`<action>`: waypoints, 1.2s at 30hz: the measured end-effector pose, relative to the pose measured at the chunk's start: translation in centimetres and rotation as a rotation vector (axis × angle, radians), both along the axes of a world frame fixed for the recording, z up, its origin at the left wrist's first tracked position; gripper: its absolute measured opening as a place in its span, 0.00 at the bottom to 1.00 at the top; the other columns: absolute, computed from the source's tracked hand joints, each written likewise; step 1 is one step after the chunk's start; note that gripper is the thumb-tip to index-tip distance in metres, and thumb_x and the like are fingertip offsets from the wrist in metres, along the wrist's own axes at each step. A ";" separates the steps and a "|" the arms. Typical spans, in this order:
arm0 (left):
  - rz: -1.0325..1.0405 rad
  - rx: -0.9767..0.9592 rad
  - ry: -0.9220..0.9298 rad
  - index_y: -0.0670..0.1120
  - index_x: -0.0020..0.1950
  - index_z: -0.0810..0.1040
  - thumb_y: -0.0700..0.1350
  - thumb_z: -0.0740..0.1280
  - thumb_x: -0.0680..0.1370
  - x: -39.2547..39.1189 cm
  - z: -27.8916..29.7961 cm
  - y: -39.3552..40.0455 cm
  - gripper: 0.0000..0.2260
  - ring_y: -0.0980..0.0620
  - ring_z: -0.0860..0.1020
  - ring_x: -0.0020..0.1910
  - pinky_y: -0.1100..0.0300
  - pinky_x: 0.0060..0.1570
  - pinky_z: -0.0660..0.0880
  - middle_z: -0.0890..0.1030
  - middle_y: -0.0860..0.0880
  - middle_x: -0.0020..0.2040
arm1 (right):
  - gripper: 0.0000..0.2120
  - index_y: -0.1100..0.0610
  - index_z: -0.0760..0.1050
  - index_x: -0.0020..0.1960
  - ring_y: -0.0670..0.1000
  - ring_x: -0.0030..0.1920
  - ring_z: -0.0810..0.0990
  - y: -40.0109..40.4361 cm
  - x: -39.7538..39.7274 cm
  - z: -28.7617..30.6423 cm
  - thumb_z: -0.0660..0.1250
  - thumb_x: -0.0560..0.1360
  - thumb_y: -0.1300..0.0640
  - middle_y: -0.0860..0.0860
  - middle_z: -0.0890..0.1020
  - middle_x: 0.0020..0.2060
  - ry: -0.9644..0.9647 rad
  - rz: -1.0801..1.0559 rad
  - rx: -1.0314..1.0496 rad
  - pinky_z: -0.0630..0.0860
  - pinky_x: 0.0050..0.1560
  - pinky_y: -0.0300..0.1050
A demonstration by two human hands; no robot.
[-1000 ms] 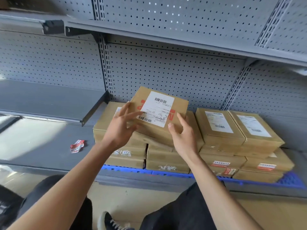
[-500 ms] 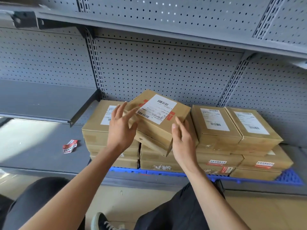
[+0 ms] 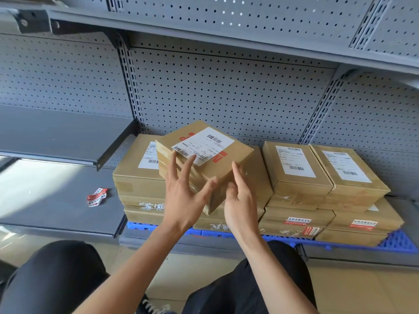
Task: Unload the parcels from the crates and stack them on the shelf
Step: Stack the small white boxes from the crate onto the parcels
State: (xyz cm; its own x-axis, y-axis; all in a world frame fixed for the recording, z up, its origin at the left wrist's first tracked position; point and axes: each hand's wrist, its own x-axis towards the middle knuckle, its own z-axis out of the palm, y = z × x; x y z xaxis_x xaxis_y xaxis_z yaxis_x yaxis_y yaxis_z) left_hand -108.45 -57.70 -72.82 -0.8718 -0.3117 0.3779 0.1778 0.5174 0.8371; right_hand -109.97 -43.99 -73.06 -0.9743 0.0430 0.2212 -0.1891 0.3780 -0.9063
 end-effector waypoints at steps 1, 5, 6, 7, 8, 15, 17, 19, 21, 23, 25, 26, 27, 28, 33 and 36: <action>-0.003 -0.004 -0.004 0.58 0.76 0.69 0.70 0.70 0.69 0.1 0.1 -0.1 0.38 0.56 0.51 0.81 0.54 0.75 0.58 0.48 0.60 0.82 | 0.27 0.41 0.63 0.78 0.40 0.78 0.57 0.1 0.2 0.1 0.55 0.84 0.63 0.42 0.61 0.79 -0.010 0.007 0.009 0.56 0.77 0.38; -0.012 -0.076 -0.022 0.58 0.72 0.72 0.73 0.71 0.64 0.1 0.2 -0.9 0.39 0.53 0.56 0.80 0.52 0.73 0.64 0.49 0.59 0.82 | 0.26 0.45 0.68 0.76 0.26 0.59 0.72 1.0 -0.2 0.8 0.57 0.83 0.66 0.44 0.73 0.72 -0.007 -0.025 0.019 0.62 0.53 0.17; -0.012 -0.101 -0.013 0.58 0.71 0.73 0.72 0.71 0.65 0.0 0.2 -1.2 0.38 0.52 0.59 0.79 0.50 0.72 0.66 0.52 0.58 0.82 | 0.25 0.47 0.69 0.76 0.26 0.54 0.75 1.2 -0.6 1.0 0.58 0.83 0.65 0.44 0.74 0.71 0.008 -0.041 0.010 0.63 0.50 0.17; -0.015 -0.115 -0.001 0.57 0.71 0.73 0.70 0.71 0.66 -0.1 0.2 -1.4 0.36 0.51 0.62 0.78 0.48 0.72 0.68 0.54 0.57 0.82 | 0.23 0.48 0.69 0.76 0.30 0.56 0.76 1.3 -1.0 1.2 0.60 0.83 0.63 0.45 0.73 0.71 0.025 -0.060 0.005 0.64 0.51 0.17; -0.022 -0.117 0.007 0.57 0.70 0.74 0.69 0.71 0.67 -0.2 0.2 -1.7 0.34 0.51 0.63 0.77 0.46 0.70 0.70 0.56 0.57 0.81 | 0.23 0.48 0.69 0.76 0.34 0.63 0.74 1.5 -1.5 1.4 0.62 0.83 0.61 0.46 0.70 0.74 0.043 -0.079 0.006 0.64 0.55 0.18; -0.166 -0.090 -0.022 0.60 0.69 0.74 0.60 0.76 0.70 -1.0 0.4 -5.2 0.28 0.56 0.64 0.77 0.42 0.67 0.74 0.57 0.63 0.80 | 0.29 0.45 0.60 0.80 0.41 0.79 0.53 2.4 -3.7 1.7 0.66 0.81 0.49 0.48 0.55 0.81 -0.008 -0.018 0.007 0.58 0.78 0.45; -0.215 -0.100 -0.052 0.60 0.71 0.74 0.55 0.77 0.73 -1.2 0.7 -5.9 0.28 0.57 0.64 0.77 0.42 0.69 0.72 0.55 0.64 0.80 | 0.29 0.45 0.60 0.80 0.45 0.79 0.57 2.0 -3.6 1.4 0.65 0.81 0.50 0.47 0.62 0.79 -0.006 -0.006 0.013 0.59 0.78 0.53; -0.229 -0.112 -0.065 0.59 0.72 0.74 0.52 0.77 0.75 -1.4 0.9 -6.5 0.27 0.57 0.63 0.77 0.42 0.70 0.71 0.56 0.64 0.80 | 0.28 0.46 0.61 0.79 0.46 0.76 0.63 1.6 -3.3 1.1 0.65 0.82 0.52 0.45 0.68 0.76 0.009 -0.014 0.026 0.62 0.76 0.53; -0.207 -0.124 -0.043 0.58 0.71 0.76 0.48 0.75 0.77 -1.6 0.9 -7.0 0.23 0.57 0.64 0.77 0.43 0.70 0.71 0.59 0.63 0.80 | 0.28 0.46 0.62 0.79 0.45 0.73 0.68 1.3 -2.8 1.0 0.66 0.81 0.53 0.45 0.71 0.74 0.015 -0.026 0.038 0.65 0.74 0.51; -0.166 -0.128 0.000 0.58 0.67 0.79 0.43 0.72 0.78 -1.5 0.9 -7.1 0.19 0.57 0.67 0.75 0.44 0.68 0.73 0.64 0.61 0.78 | 0.27 0.47 0.63 0.79 0.44 0.71 0.69 0.9 -2.2 0.9 0.66 0.81 0.55 0.46 0.72 0.73 0.026 -0.037 0.064 0.66 0.73 0.49; -0.119 -0.136 0.038 0.57 0.65 0.81 0.39 0.71 0.79 -1.5 0.7 -7.2 0.18 0.56 0.71 0.71 0.46 0.63 0.76 0.68 0.59 0.75 | 0.27 0.47 0.64 0.78 0.39 0.71 0.67 0.4 -1.6 0.6 0.66 0.81 0.57 0.44 0.70 0.74 0.045 -0.034 0.079 0.65 0.74 0.41; -0.096 -0.140 0.049 0.55 0.64 0.82 0.37 0.70 0.78 -1.5 0.7 -7.2 0.18 0.56 0.74 0.68 0.47 0.61 0.78 0.70 0.58 0.74 | 0.27 0.45 0.64 0.78 0.39 0.71 0.67 0.0 -1.2 0.5 0.66 0.81 0.58 0.43 0.68 0.74 0.057 -0.027 0.077 0.65 0.74 0.41; -0.074 -0.141 0.056 0.54 0.64 0.82 0.36 0.71 0.78 -1.6 0.6 -7.2 0.18 0.56 0.77 0.64 0.49 0.58 0.79 0.71 0.57 0.74 | 0.28 0.44 0.64 0.77 0.43 0.72 0.68 -0.3 -0.8 0.2 0.65 0.81 0.58 0.42 0.66 0.75 0.066 -0.020 0.073 0.67 0.73 0.44; -0.053 -0.140 0.061 0.53 0.64 0.82 0.35 0.71 0.77 -1.6 0.6 -7.3 0.19 0.55 0.79 0.60 0.50 0.57 0.79 0.71 0.56 0.74 | 0.28 0.42 0.63 0.77 0.45 0.73 0.68 -0.7 -0.3 0.0 0.65 0.81 0.58 0.42 0.65 0.76 0.079 -0.011 0.071 0.69 0.72 0.48; 0.091 -0.243 0.054 0.54 0.66 0.80 0.32 0.69 0.75 -1.5 0.8 -7.4 0.25 0.44 0.68 0.72 0.51 0.67 0.71 0.69 0.50 0.76 | 0.29 0.43 0.62 0.78 0.39 0.76 0.58 -2.9 2.8 -0.7 0.63 0.81 0.60 0.43 0.61 0.77 0.109 0.036 0.083 0.55 0.70 0.24; 0.156 -0.280 0.035 0.53 0.70 0.78 0.37 0.73 0.75 -1.3 0.6 -7.4 0.25 0.43 0.61 0.77 0.43 0.73 0.65 0.65 0.47 0.79 | 0.29 0.43 0.61 0.79 0.40 0.76 0.59 -3.9 3.8 -1.0 0.63 0.82 0.60 0.42 0.62 0.76 0.157 0.073 0.075 0.58 0.72 0.29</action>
State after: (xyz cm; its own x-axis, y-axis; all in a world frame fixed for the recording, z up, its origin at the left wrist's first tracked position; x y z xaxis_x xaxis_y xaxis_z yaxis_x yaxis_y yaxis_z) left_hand -109.73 -65.09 -72.20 -0.8065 -0.3205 0.4968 0.1044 0.7500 0.6532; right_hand -106.21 -47.91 -74.03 -0.9275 -0.0490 0.3706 -0.3553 0.4239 -0.8331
